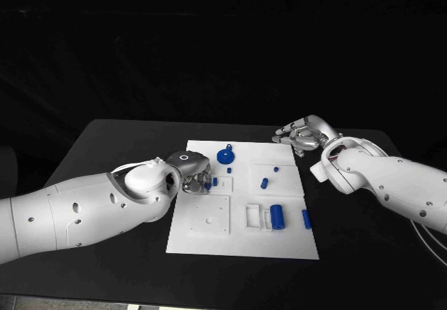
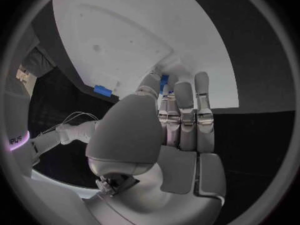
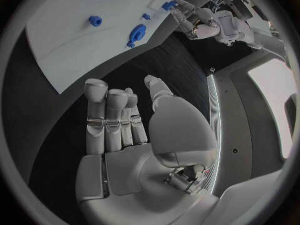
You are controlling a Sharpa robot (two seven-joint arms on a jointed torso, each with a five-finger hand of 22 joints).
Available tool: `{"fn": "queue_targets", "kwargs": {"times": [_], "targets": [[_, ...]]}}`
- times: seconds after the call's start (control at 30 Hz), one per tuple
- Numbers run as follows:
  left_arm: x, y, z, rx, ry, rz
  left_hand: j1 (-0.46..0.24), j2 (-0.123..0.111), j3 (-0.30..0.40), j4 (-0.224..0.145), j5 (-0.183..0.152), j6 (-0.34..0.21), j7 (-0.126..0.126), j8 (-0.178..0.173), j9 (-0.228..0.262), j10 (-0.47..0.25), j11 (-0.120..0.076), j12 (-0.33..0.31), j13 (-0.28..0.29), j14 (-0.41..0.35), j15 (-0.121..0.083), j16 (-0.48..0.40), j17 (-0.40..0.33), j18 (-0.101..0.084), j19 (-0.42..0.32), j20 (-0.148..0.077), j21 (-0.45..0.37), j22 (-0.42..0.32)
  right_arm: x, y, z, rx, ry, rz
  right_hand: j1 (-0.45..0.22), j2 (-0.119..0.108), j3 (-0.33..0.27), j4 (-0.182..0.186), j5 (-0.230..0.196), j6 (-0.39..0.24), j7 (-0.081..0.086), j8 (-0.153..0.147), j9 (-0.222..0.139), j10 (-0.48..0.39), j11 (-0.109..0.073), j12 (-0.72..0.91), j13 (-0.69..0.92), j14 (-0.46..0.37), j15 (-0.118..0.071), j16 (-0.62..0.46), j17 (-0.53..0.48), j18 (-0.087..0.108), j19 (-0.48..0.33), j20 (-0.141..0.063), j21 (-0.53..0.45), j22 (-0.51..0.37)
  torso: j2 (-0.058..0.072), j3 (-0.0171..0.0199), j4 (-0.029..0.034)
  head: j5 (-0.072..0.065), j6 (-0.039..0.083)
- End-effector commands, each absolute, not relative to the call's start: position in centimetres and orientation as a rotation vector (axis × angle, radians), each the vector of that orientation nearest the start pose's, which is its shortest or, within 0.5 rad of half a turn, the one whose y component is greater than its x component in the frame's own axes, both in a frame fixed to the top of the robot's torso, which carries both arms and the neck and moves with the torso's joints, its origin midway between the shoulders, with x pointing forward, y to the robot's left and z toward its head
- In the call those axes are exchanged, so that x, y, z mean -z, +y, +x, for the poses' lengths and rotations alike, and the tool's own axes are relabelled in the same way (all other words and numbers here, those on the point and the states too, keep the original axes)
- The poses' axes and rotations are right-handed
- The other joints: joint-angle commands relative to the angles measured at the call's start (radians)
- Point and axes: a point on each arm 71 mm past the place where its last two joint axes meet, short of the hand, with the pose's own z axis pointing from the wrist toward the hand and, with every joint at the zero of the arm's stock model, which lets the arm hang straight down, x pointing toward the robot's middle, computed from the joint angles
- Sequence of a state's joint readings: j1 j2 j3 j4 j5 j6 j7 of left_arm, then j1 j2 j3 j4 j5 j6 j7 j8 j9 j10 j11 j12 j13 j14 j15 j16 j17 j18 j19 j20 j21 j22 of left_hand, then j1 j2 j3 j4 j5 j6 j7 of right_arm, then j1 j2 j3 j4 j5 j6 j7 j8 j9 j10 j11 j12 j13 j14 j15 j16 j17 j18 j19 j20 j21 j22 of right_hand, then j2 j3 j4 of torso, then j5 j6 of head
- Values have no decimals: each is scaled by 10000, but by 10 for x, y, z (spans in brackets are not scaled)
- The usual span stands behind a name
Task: Assemble the parts on the task board
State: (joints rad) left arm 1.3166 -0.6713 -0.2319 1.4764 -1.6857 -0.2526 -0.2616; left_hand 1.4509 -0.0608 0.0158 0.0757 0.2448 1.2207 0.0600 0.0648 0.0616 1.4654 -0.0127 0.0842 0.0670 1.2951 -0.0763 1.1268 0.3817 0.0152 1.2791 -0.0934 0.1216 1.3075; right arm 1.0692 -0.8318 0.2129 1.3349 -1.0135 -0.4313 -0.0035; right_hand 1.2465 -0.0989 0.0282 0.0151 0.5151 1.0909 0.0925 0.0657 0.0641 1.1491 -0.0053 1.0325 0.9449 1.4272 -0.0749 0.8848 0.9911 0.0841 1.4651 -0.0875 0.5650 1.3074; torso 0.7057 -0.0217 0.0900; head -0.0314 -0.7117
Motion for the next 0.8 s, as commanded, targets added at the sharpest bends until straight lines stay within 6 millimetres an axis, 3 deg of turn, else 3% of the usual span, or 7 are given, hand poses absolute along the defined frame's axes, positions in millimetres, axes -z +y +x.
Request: {"fn": "queue_targets", "kwargs": {"times": [0.03, 0.13, 0.2, 0.37, 0.43, 0.67, 0.8], "targets": [[214, 135, 481, 4121, 17436, 5215, -91, 232, 154, 336, 590, 30, -49, -25, 16, 59, -23, -23, 7, 2, -1, 61, 4, -38, 5, -43, 72, 220, 170, -270, 527, -8071, 14952, 4766, -117, -2, 0, -38, 53, -23, 6, -37, -15, 59, -11, 21, 3, 80, 7, -10, 11, 204, 508, -46, 33, 550, 6, 1, -8, -4, 19], [214, 135, 481, 4158, 17459, 5207, -9, 163, 412, 651, 929, 0, -40, -21, 19, 43, -1, -26, 9, -5, 9, 49, -6, -18, -31, -30, 122, 220, 171, -269, 527, -8074, 14955, 4768, -142, 14, -3, -46, 65, -19, 6, -38, -15, 69, -13, 30, 12, 87, 5, -4, 17, 203, 510, -47, 44, 551, 4, -3, -5, -9, 43], [214, 135, 480, 4191, 17473, 5185, -68, 216, 571, 893, 1619, -57, -34, -24, 18, 30, 16, -43, 5, -2, 20, 43, -12, -3, -43, -23, 146, 222, 171, -269, 527, -8080, 14958, 4767, -142, 14, -3, -46, 65, -19, 6, -38, -15, 69, -13, 30, 12, 87, 5, -4, 17, 203, 510, -47, 44, 551, -4, -3, -3, -13, 46], [213, 136, 479, 4257, 17494, 5125, -127, 208, 924, 1371, 2314, -170, -7, -22, 19, 20, 47, -62, 5, 2, 43, 31, -28, 32, -71, -1, 208, 221, 171, -268, 527, -8096, 14965, 4763, -142, 14, -3, -46, 65, -19, 6, -38, -15, 69, -13, 30, 12, 87, 5, -4, 17, 203, 510, -47, 44, 551, -4, -6, 11, -13, 75], [213, 136, 478, 4264, 17503, 5106, -62, 40, 1179, 1643, 2349, -178, 2, -21, 20, 25, 54, -63, 7, 5, 47, 33, -38, 57, -98, 13, 277, 216, 171, -268, 527, -8099, 14967, 4764, -142, 14, -3, -46, 65, -19, 6, -38, -15, 69, -13, 30, 12, 87, 5, -4, 17, 203, 510, -47, 44, 551, -6, -4, 12, -8, 89], [213, 139, 477, 4241, 17539, 5028, -32, 35, 1296, 1744, 2523, -229, 25, -21, 20, -2, 72, -76, 6, 8, 58, 33, -48, 73, -121, 20, 333, 216, 172, -268, 527, -8102, 14983, 4767, -159, 11, -8, -42, 77, -21, 4, -37, -15, 74, -13, 36, 19, 89, 5, -3, 18, 203, 510, -47, 43, 550, 0, -6, 5, 29, 128], [212, 141, 476, 4234, 17542, 4970, 17, 34, 1433, 1734, 2991, -254, 45, -18, 21, -23, 82, -82, 5, 0, 66, 12, -64, 95, -143, 21, 382, 225, 172, -268, 527, -8102, 14992, 4776, -159, 11, -8, -42, 77, -21, 4, -37, -15, 74, -13, 36, 19, 89, 5, -3, 18, 203, 510, -47, 43, 550, 5, -3, 4, 31, 145]]}}
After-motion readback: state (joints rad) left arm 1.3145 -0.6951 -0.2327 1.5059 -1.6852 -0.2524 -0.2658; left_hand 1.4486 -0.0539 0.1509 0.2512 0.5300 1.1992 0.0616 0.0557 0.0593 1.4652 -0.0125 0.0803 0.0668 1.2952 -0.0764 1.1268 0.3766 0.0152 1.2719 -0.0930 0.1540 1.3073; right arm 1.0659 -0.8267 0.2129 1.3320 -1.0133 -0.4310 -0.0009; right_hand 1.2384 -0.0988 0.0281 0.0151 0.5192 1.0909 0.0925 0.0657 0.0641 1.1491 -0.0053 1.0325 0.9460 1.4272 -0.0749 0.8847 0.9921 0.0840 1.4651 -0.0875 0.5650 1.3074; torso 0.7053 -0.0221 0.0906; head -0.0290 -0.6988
